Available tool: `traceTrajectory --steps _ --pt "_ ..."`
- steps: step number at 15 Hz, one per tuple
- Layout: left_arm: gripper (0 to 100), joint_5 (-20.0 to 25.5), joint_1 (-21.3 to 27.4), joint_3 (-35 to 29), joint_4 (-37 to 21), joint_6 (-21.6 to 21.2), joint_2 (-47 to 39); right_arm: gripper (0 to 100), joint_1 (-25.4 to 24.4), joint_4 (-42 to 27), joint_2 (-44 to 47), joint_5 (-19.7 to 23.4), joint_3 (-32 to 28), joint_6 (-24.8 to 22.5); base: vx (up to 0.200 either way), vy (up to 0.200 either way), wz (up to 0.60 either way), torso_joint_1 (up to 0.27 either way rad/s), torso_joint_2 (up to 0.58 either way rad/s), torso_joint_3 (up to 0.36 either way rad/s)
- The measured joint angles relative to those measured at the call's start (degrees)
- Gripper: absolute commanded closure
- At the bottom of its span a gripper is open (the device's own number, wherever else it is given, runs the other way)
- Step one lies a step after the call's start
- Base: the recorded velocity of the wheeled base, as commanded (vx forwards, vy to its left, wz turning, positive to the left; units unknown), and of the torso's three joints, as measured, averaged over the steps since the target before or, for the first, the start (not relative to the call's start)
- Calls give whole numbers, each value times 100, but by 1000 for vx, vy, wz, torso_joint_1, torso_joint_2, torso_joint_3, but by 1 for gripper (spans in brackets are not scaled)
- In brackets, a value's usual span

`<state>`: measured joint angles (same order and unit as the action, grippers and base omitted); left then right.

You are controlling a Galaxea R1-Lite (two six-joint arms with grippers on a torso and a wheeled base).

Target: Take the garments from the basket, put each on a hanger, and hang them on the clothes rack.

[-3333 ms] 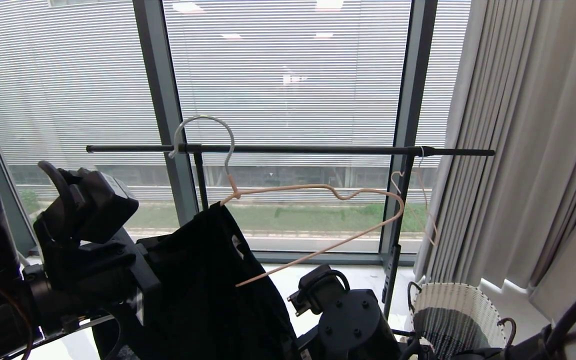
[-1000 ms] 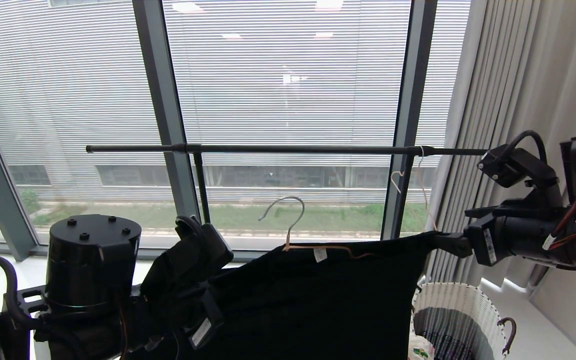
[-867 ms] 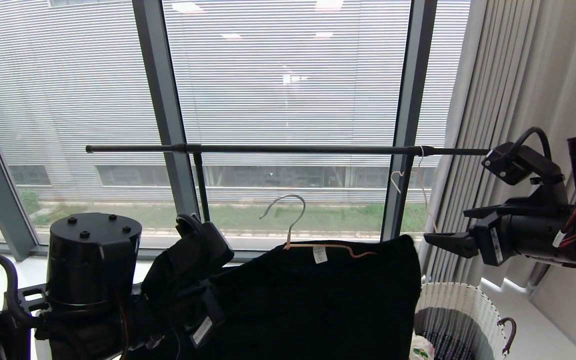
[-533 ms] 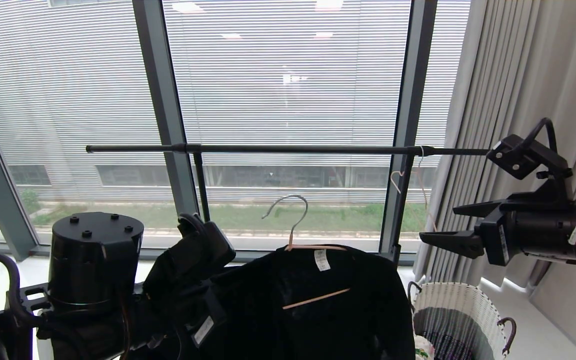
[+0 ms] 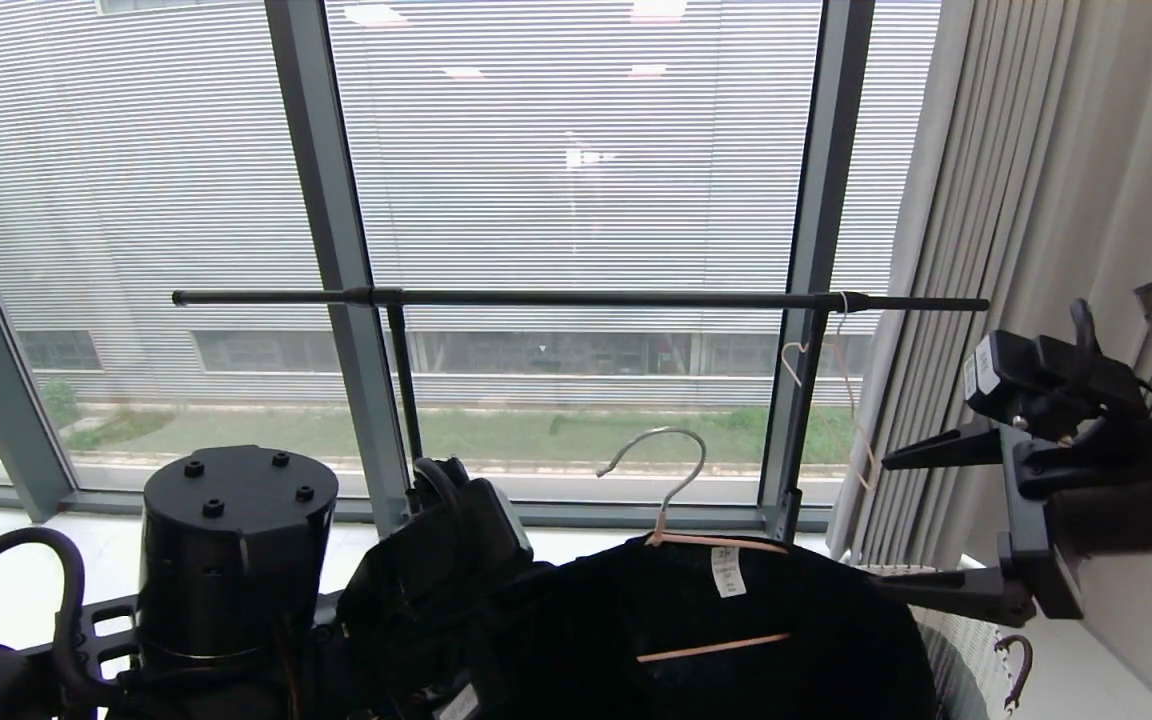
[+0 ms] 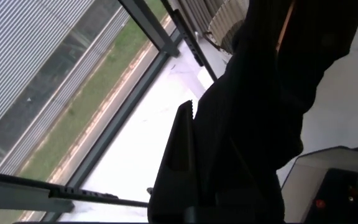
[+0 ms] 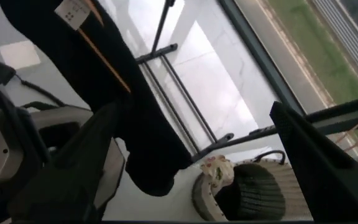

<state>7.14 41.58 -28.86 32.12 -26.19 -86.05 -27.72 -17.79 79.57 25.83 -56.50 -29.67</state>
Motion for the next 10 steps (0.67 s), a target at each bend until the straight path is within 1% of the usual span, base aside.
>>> traceTrajectory --steps 2,6,10 --pt "100 2 117 -11 250 -15 -118 0 -246 -195 41 112 -41 -200 0 0 0 0 0 0" --pt "100 0 367 -6 277 -39 -187 0 -728 -55 362 121 -74 -238 0 0 0 0 0 0" --pt "100 -11 624 -6 469 -55 -188 0 -1029 -13 692 90 -50 -284 0 0 0 0 0 0"
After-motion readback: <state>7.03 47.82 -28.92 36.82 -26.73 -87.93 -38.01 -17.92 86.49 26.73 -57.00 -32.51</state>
